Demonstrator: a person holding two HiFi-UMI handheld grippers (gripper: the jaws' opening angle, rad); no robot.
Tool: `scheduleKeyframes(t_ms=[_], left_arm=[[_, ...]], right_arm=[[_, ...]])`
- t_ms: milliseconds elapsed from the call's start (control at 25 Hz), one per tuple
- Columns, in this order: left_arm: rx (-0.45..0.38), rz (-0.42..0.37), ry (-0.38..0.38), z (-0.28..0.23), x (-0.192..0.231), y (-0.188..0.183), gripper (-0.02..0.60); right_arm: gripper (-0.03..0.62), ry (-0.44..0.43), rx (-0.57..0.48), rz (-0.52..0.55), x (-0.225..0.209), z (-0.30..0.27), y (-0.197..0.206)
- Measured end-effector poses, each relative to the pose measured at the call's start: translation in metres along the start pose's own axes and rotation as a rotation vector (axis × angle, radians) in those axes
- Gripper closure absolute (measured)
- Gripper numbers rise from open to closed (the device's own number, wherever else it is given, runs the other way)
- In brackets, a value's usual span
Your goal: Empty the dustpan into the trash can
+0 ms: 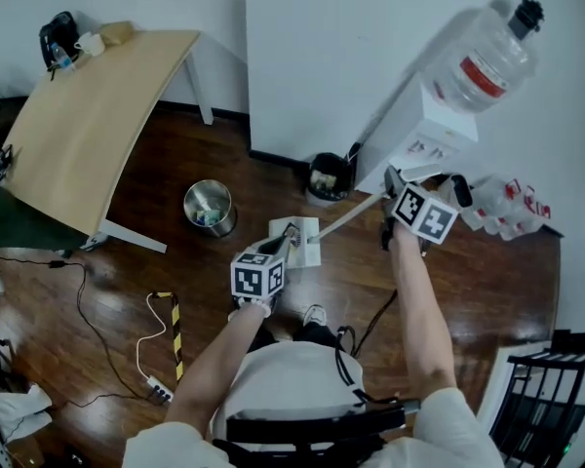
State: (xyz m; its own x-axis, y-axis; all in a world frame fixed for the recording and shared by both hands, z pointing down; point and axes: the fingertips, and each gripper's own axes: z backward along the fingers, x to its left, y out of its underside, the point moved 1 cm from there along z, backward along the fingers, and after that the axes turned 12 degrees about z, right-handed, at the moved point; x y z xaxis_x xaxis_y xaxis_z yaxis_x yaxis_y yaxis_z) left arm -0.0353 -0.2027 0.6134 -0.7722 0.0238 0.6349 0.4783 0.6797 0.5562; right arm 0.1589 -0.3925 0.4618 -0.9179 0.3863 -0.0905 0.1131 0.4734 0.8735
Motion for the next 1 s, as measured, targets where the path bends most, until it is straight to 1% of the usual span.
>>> scheduleKeyframes(t_ms=[240,440,600,760,1000], left_arm=[[-0.03,0.027,-0.018,0.03,0.038,-0.014,0.583],[-0.043,0.021,-0.035,0.06,0.065,-0.027,0.583],[-0.063,0.031,-0.072,0.078,0.092,-0.044,0.583],[-0.094,0.072,-0.114,0.078,0.121,-0.062,0.583],[-0.164,0.118,-0.172,0.071,0.158,-0.111,0.583]], right_arm=[[0.471,-0.068,-0.047,0.073,0.061,-0.016,-0.075],[0.473,-0.117,-0.075,0.127,0.107,-0.032,-0.138],[0.476,-0.16,-0.099,0.169,0.148,-0.053,-0.188],[0.476,-0.213,-0.128,0.2,0.189,-0.078,-0.221],[0.476,-0.283,-0.151,0.211,0.238,-0.118,-0.251]])
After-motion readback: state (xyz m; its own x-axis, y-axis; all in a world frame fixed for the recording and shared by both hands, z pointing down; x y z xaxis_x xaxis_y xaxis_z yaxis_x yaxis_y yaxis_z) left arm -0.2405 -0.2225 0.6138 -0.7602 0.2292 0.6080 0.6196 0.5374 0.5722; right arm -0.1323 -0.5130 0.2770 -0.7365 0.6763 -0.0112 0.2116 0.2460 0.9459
